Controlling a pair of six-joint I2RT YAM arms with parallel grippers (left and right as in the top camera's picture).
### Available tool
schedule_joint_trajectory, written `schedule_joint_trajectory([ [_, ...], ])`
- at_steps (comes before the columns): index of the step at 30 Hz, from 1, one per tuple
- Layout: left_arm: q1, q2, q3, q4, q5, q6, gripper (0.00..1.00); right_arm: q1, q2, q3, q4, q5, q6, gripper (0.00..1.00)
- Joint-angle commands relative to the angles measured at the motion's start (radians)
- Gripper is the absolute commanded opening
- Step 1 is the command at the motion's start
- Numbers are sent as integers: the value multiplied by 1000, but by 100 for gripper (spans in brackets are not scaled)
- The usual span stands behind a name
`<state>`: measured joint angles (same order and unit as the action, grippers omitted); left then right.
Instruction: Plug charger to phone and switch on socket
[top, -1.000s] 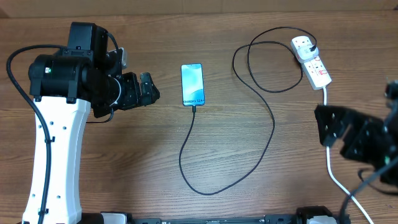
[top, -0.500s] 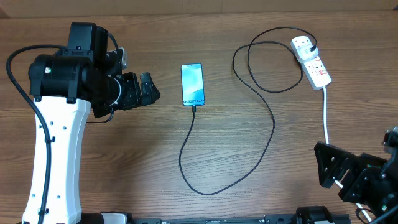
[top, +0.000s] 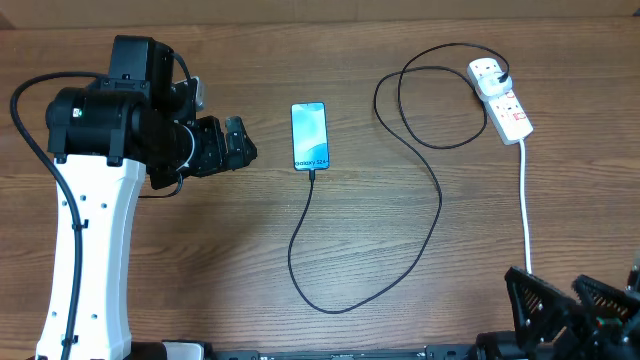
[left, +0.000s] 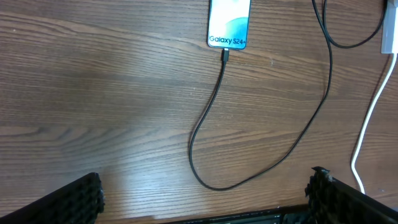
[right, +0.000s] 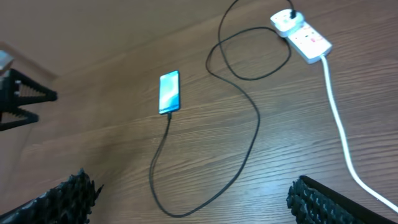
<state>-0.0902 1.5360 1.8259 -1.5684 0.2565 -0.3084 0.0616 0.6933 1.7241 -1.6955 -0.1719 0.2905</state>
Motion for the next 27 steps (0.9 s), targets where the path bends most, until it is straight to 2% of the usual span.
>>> schedule_joint_trajectory([
  [1,-2,-1,2,-1,-5,-2,100,8,-4,-4,2,-84,-5,100],
  [5,-2,-1,2,-1,-5,-2,100,8,-4,-4,2,-137,-5,100],
  [27,-2,-1,2,-1,-5,-2,99,8,-4,-4,2,-102,-6,100],
])
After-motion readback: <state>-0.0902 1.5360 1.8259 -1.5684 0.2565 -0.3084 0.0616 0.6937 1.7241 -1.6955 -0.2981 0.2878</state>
